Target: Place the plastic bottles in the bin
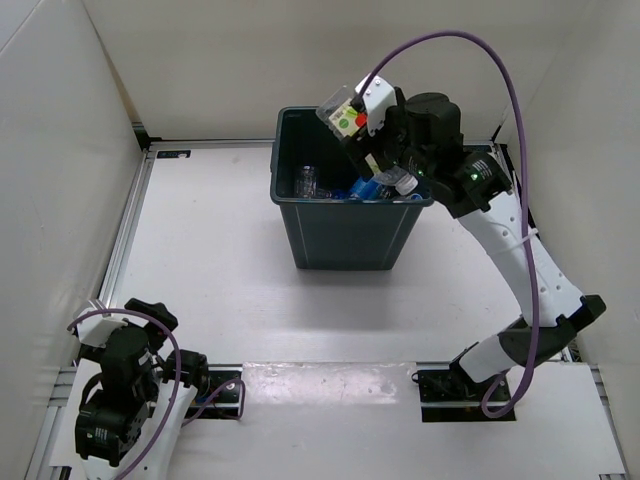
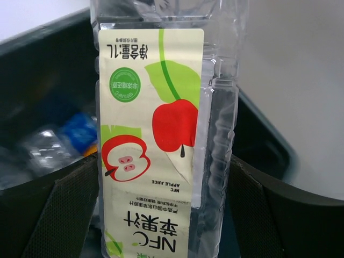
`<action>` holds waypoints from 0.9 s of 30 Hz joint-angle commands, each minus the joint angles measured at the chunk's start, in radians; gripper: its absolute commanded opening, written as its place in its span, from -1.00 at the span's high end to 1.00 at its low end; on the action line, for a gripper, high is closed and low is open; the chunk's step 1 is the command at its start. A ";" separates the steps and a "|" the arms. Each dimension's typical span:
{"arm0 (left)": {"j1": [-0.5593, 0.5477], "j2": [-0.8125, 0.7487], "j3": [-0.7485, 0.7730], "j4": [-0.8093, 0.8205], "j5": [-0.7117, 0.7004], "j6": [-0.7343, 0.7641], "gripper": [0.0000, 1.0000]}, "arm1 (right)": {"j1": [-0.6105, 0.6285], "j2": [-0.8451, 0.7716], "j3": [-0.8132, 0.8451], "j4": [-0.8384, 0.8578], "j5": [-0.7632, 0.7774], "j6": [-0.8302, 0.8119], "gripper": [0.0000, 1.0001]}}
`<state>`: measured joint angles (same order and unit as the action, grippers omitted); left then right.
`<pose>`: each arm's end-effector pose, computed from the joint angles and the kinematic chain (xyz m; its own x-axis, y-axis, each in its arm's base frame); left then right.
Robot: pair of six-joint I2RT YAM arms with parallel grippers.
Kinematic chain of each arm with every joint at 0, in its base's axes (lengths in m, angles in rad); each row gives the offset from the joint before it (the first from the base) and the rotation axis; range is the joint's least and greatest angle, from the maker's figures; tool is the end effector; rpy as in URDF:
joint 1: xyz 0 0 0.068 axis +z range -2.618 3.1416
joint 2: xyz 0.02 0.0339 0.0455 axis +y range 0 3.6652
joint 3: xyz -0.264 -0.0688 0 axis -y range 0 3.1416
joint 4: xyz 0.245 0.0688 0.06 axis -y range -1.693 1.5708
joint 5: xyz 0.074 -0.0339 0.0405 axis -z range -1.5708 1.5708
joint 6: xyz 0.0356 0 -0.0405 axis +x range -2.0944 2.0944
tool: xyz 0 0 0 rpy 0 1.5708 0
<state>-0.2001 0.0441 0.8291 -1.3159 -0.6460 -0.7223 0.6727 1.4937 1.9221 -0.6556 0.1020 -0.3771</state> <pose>-0.0198 0.0259 0.2889 -0.1409 -0.5101 -0.8485 -0.5907 0.7311 -0.3414 0.2402 0.1867 0.5084 0.0359 -0.4398 -0.8974 -0.5690 0.7292 -0.3801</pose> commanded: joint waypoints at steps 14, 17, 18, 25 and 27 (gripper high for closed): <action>-0.004 0.007 -0.007 0.006 -0.006 0.001 -1.00 | 0.020 0.045 0.032 -0.021 -0.069 -0.193 -0.81; -0.004 0.004 -0.005 0.006 -0.004 -0.002 -1.00 | -0.002 0.045 -0.012 -0.057 0.029 -0.072 -0.81; -0.004 0.002 -0.005 0.007 -0.006 0.001 -1.00 | -0.022 0.068 0.042 -0.128 -0.180 -0.198 -0.81; -0.005 0.008 -0.007 0.010 -0.001 0.007 -1.00 | -0.033 0.180 0.296 -0.251 -0.107 -0.101 -0.81; -0.005 0.007 -0.005 0.004 -0.007 0.001 -1.00 | -0.033 0.204 0.310 -0.191 -0.012 -0.003 -0.81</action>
<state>-0.2005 0.0437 0.8265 -1.3163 -0.6460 -0.7223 0.6479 1.6840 2.1494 -0.8391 0.0574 -0.4793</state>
